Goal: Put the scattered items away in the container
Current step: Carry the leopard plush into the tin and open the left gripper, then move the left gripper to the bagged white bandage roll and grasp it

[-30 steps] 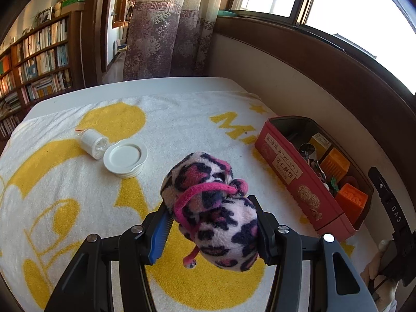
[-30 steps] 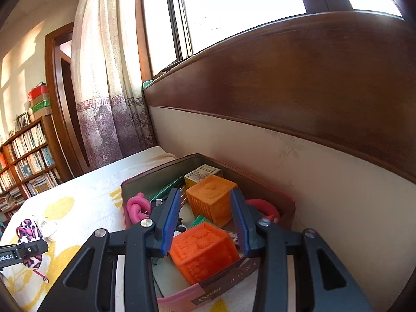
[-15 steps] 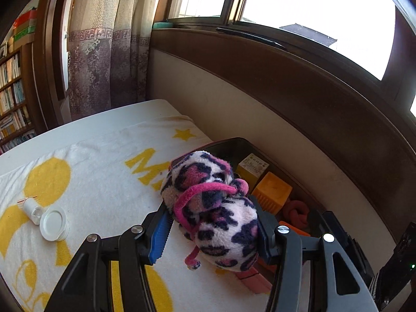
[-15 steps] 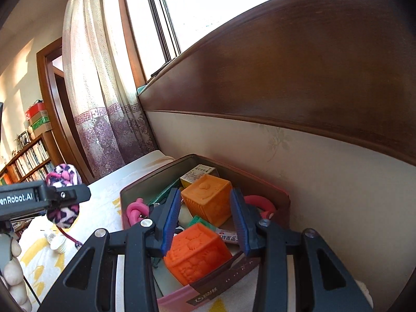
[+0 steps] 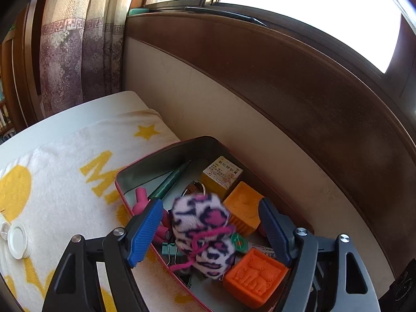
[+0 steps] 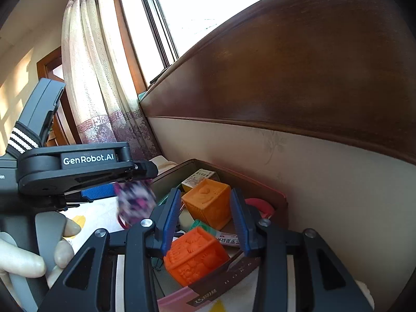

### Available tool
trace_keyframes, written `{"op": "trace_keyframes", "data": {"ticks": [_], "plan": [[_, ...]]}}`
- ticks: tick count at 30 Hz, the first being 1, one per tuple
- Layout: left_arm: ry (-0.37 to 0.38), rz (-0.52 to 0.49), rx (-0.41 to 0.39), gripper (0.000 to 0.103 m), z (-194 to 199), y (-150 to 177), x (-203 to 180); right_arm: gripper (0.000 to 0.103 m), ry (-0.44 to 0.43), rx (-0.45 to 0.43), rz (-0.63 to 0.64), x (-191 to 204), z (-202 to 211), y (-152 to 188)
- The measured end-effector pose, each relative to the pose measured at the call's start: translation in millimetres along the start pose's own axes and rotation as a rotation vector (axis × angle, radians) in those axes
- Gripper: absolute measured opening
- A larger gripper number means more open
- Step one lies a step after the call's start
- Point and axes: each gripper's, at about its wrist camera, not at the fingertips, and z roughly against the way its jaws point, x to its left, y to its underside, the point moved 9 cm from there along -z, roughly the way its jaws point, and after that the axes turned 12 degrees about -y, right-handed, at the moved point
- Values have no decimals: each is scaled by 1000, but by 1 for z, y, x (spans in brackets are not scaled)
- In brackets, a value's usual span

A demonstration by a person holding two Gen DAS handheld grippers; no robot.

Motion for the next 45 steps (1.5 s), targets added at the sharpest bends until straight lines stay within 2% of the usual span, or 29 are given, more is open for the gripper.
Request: {"op": "trace_keyframes", "data": {"ticks": [13,20,21,22,24,25,36,41,45], "plan": [[-76,44,3,77,5,13,32,43,4,3,11,1,-1,1],[-112,87,5,77,13,21,64,43,-8,-4,50,10,-1,2],[-119,93,6,77,14,23,69,47,-9,-3,56,12,-1,2],[-128,98,7,77,15,25,76,58,-7,-5,61,13,0,2],[-152,113,8,77,19,29,91,73,1,-23,65,13,3,0],[-167,121,7,77,20,31,99,77,4,-38,68,13,6,-1],[-362,286,35,77,40,71,236,81,35,-66,132,23,9,-3],[-418,373,59,77,45,93,293,82,56,-66,148,25,9,-1],[-453,427,71,77,41,95,327,82,71,-57,185,30,7,1]]}}
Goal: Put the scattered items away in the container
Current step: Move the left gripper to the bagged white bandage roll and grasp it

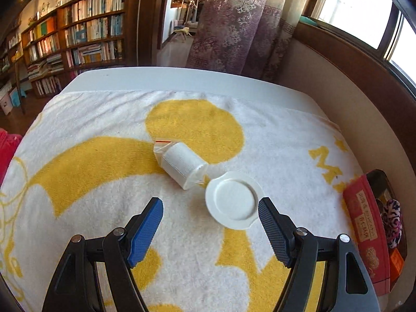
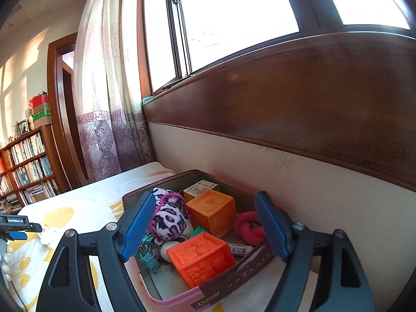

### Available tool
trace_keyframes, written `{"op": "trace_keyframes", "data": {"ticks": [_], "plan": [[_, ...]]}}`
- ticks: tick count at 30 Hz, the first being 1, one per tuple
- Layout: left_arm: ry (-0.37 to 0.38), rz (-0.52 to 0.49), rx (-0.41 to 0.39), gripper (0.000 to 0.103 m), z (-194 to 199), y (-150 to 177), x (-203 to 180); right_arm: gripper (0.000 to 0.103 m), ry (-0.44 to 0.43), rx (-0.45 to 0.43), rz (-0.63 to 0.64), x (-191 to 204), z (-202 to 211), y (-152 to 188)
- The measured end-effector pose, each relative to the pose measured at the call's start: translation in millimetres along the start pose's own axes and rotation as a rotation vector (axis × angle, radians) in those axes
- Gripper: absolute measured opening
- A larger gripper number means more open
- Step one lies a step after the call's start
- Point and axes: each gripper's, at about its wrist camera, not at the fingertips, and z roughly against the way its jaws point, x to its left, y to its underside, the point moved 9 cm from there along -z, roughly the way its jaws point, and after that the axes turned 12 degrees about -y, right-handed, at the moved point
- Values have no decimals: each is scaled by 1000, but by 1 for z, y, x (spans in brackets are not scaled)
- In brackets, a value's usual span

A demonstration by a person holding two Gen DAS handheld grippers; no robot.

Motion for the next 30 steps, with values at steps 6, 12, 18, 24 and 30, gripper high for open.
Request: {"op": "trace_keyframes", "data": {"ticks": [6,12,18,24,30], "plan": [[-40,31,30,77,-26,-17,15,82,7,19,26,4,-3,3],[-22,70,106,77,-52,-23,13,82,7,33,21,3,-5,4],[-39,90,99,77,-67,-29,13,82,7,39,34,6,-6,5],[-87,49,62,53,-69,-27,16,82,8,40,31,5,-6,6],[-69,62,36,52,-54,-24,25,82,11,39,33,5,-6,6]]}}
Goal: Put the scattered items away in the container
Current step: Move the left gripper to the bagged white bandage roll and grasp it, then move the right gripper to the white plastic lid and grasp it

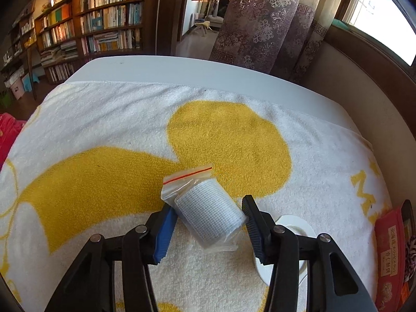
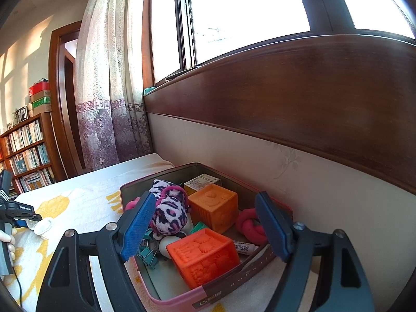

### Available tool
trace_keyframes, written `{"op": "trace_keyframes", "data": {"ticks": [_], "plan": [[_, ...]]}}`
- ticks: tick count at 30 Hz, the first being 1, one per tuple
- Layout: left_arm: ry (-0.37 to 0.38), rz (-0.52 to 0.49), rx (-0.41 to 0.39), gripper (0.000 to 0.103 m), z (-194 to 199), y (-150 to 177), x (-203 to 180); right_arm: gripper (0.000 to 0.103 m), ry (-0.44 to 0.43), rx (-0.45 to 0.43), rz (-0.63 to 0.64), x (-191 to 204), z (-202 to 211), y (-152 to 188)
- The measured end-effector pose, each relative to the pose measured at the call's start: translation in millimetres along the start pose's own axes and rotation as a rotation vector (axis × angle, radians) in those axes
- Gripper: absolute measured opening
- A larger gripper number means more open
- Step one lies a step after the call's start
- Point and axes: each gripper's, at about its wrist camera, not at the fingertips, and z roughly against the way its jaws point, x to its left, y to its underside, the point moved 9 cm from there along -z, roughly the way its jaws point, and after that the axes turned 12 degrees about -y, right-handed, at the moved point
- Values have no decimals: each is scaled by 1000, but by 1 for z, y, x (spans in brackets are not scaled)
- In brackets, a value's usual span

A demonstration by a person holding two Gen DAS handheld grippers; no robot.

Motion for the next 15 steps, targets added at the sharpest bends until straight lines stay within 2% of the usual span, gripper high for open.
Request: {"op": "trace_keyframes", "data": {"ticks": [9,15], "plan": [[28,-18,-82,52,45,13,17,82,20,-3,10,0,0,0],[91,35,-98,52,62,25,30,82,52,-7,24,0,2,-1]]}}
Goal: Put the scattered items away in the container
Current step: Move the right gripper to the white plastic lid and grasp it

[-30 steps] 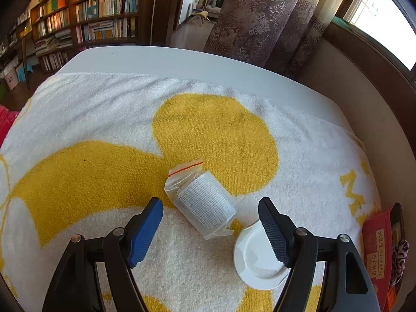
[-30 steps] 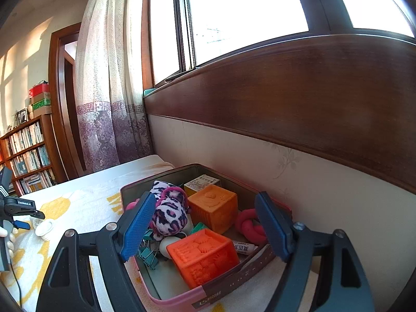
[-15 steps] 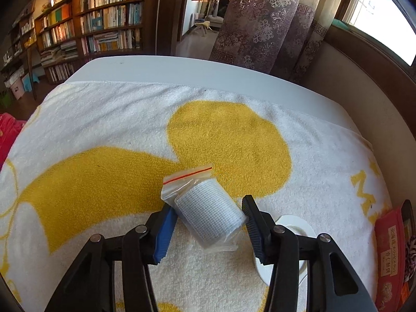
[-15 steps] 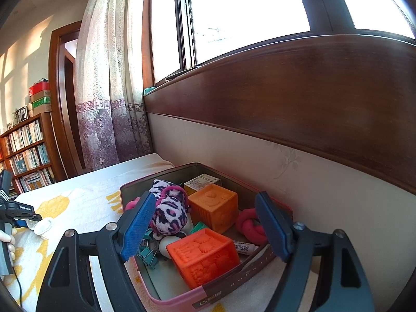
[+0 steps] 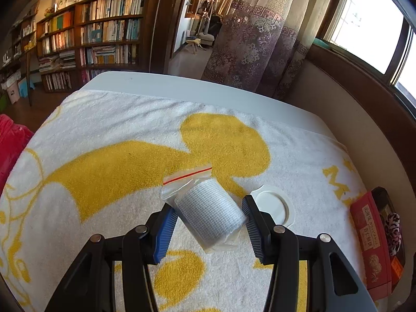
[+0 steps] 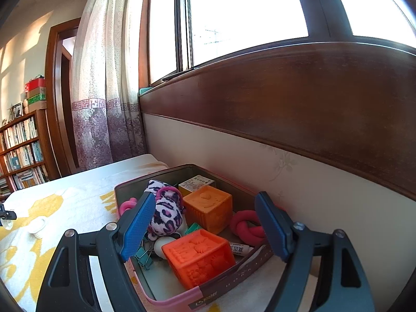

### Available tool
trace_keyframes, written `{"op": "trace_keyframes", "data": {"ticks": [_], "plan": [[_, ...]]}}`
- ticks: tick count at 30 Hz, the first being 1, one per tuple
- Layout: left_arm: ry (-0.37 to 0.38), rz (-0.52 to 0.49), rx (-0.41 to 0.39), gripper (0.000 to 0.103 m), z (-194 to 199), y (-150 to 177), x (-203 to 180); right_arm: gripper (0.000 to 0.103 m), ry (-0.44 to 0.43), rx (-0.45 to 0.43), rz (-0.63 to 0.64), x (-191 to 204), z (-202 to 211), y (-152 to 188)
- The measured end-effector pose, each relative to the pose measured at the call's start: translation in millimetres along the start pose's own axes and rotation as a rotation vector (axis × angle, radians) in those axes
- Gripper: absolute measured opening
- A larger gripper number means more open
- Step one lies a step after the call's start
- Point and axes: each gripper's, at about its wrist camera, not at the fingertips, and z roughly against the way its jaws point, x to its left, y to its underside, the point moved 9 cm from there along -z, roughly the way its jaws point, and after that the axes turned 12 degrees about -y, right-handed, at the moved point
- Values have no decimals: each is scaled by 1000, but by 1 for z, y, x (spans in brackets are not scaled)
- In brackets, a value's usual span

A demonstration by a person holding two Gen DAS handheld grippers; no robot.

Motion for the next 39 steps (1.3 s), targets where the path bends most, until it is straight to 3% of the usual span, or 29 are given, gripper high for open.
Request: {"op": "trace_keyframes", "data": {"ticks": [6,10,15,20,24,31,39], "plan": [[39,24,2,52,10,7,10,82,39,4,35,3,1,-1],[36,24,-26,52,19,5,16,82,27,8,124,29,8,-6],[65,44,-24,52,25,3,18,85,-213,87,160,107,5,-10],[78,62,-26,52,29,2,21,85,-509,380,146,193,-37,30],[64,103,-27,52,26,-2,35,85,-609,519,112,234,-67,54],[64,151,-17,52,23,-5,47,85,-700,633,190,303,-93,86],[70,160,3,52,17,-3,48,85,-638,727,249,336,-146,108]]}}
